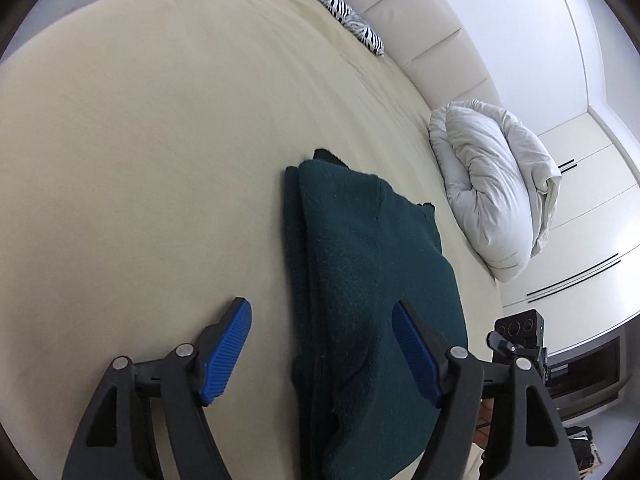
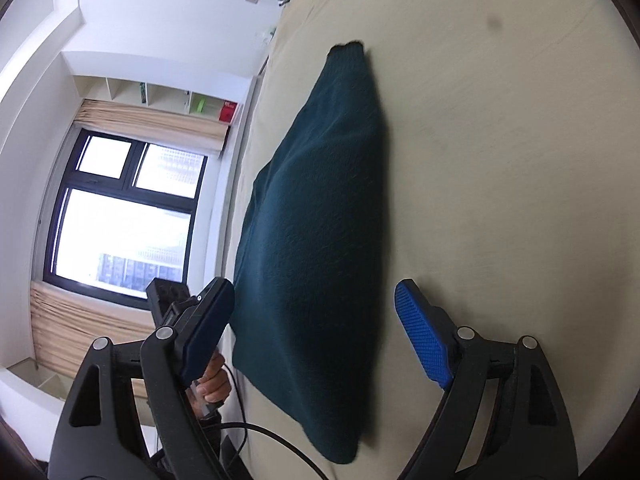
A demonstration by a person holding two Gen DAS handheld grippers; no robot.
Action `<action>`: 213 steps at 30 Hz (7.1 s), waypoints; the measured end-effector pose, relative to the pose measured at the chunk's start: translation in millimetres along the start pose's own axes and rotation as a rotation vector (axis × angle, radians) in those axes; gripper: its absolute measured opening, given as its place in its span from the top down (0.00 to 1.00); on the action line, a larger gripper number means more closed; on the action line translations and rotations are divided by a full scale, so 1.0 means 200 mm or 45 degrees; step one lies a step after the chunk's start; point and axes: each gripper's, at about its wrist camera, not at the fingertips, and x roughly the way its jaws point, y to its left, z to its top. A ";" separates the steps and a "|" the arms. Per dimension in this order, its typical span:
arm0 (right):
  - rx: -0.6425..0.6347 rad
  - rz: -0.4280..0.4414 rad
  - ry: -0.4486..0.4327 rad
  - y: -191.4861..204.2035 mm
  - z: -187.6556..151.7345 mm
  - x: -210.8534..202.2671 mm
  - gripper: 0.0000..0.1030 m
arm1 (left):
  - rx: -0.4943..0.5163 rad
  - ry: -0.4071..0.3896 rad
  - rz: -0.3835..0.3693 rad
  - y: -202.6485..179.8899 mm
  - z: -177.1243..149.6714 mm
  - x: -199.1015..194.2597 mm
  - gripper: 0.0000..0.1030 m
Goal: Fold small clothes
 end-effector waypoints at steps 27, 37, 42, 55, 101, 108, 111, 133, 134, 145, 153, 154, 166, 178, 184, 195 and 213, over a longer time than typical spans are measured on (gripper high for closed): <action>-0.080 -0.185 0.059 0.16 -0.12 0.11 0.60 | 0.054 0.136 -0.010 -0.26 -0.03 0.07 0.76; -0.200 -0.116 0.036 0.44 -0.55 -0.28 0.61 | 0.231 0.105 -0.013 -0.58 -0.44 -0.29 0.76; -0.211 -0.098 0.014 0.43 -0.88 -0.50 0.61 | 0.275 0.141 -0.007 -0.65 -0.72 -0.32 0.76; -0.050 -0.114 0.038 0.09 -1.32 -0.59 0.61 | 0.187 0.225 0.027 -0.45 -1.06 -0.16 0.74; -0.617 -0.687 -0.609 0.99 -1.65 -1.17 0.25 | 0.851 -0.973 0.669 -1.08 -1.58 -1.05 0.00; -0.754 -0.811 -0.795 1.17 -1.78 -1.20 0.08 | 0.831 -0.789 0.874 -1.09 -1.58 -1.00 0.00; -0.872 -0.874 -0.890 1.27 -1.87 -1.22 0.05 | 0.767 -0.690 0.893 -1.05 -1.53 -0.93 0.00; -0.677 -1.154 -0.592 1.11 -1.86 -0.89 0.00 | 0.571 -0.314 0.854 -0.75 -1.59 -0.62 0.00; -0.655 -1.160 -0.584 1.08 -1.86 -0.88 0.00 | 0.570 -0.310 0.856 -0.74 -1.59 -0.61 0.00; -0.564 -1.196 -0.509 0.94 -1.83 -0.82 0.00 | 0.538 -0.285 0.851 -0.68 -1.59 -0.60 0.00; -0.567 -1.193 -0.491 0.95 -1.85 -0.80 0.00 | 0.542 -0.278 0.840 -0.68 -1.58 -0.61 0.00; -0.567 -1.192 -0.489 0.96 -1.85 -0.80 0.00 | 0.541 -0.278 0.839 -0.68 -1.58 -0.60 0.00; -0.569 -1.189 -0.485 0.97 -1.84 -0.80 0.00 | 0.534 -0.275 0.829 -0.67 -1.57 -0.61 0.00; -0.565 -1.189 -0.482 0.97 -1.84 -0.78 0.00 | 0.519 -0.272 0.820 -0.65 -1.55 -0.62 0.00; -0.565 -1.189 -0.481 0.98 -1.84 -0.77 0.00 | 0.520 -0.272 0.820 -0.65 -1.55 -0.62 0.00; -0.562 -1.184 -0.481 0.98 -1.85 -0.77 0.00 | 0.520 -0.273 0.821 -0.65 -1.56 -0.62 0.00; -0.559 -1.177 -0.473 0.97 -1.87 -0.75 0.00 | 0.521 -0.271 0.810 -0.66 -1.55 -0.61 0.00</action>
